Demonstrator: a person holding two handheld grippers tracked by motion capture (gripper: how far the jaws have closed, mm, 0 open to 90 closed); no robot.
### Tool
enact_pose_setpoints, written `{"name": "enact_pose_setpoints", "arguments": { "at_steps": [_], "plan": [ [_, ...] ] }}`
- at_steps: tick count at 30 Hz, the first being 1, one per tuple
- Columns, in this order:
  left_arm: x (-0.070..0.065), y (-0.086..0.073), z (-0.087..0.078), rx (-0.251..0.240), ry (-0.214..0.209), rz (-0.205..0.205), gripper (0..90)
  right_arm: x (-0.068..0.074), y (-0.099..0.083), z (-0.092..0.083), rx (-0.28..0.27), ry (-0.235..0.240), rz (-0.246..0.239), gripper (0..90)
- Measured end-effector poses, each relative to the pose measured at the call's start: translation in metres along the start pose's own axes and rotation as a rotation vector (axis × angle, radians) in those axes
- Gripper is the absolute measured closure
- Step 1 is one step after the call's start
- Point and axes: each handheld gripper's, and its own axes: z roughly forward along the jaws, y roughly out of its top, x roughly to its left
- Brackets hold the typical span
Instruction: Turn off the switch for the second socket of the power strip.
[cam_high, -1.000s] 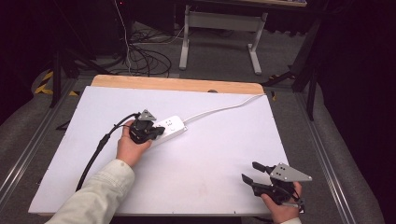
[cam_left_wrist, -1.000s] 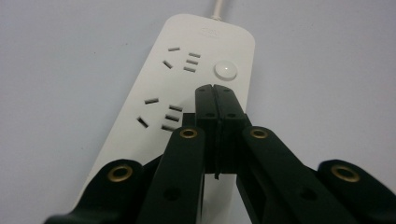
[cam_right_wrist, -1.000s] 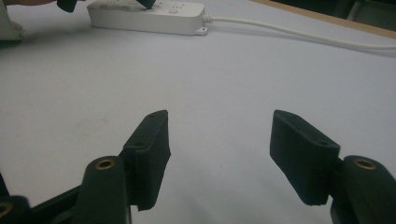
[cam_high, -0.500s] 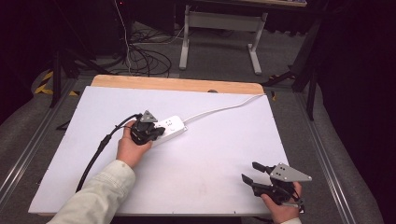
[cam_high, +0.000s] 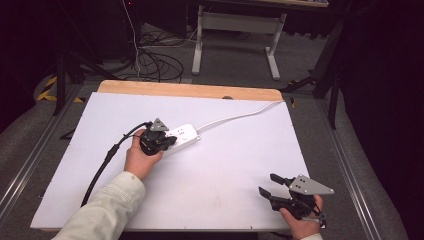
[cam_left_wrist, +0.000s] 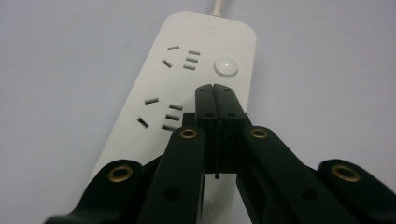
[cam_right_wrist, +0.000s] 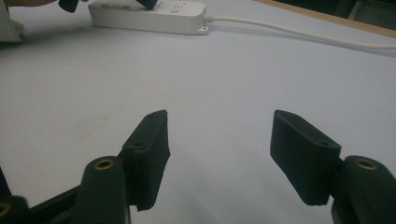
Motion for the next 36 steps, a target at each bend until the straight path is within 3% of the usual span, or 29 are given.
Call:
{"name": "enact_pose_setpoints", "arguments": {
  "at_steps": [2,6,20,23,30,36],
  "plan": [
    [-0.0008,-0.0001,-0.0001,0.001,0.034,0.022,89.6,0.0000,0.0000,0.0001,0.001,0.000,0.000,37.8],
    [0.0014,-0.0012,-0.0004,-0.004,0.017,-0.001,89.7,0.0000,0.0000,0.0003,0.000,0.001,0.000,37.8],
    [-0.0033,-0.0026,-0.0006,-0.009,0.043,0.049,89.8,0.0001,-0.0001,0.0009,0.001,0.003,0.000,37.7],
    [-0.0018,-0.0037,-0.0010,-0.013,0.031,0.038,89.8,0.0004,0.0000,0.0008,0.002,0.003,-0.001,37.7],
    [-0.0041,-0.0029,-0.0008,-0.008,0.052,0.059,89.8,0.0001,0.0000,0.0014,0.002,0.005,-0.003,37.7],
    [-0.0039,-0.0028,-0.0006,-0.008,0.046,0.049,89.8,0.0004,0.0000,0.0019,0.008,0.004,-0.002,37.7]
  ]
}}
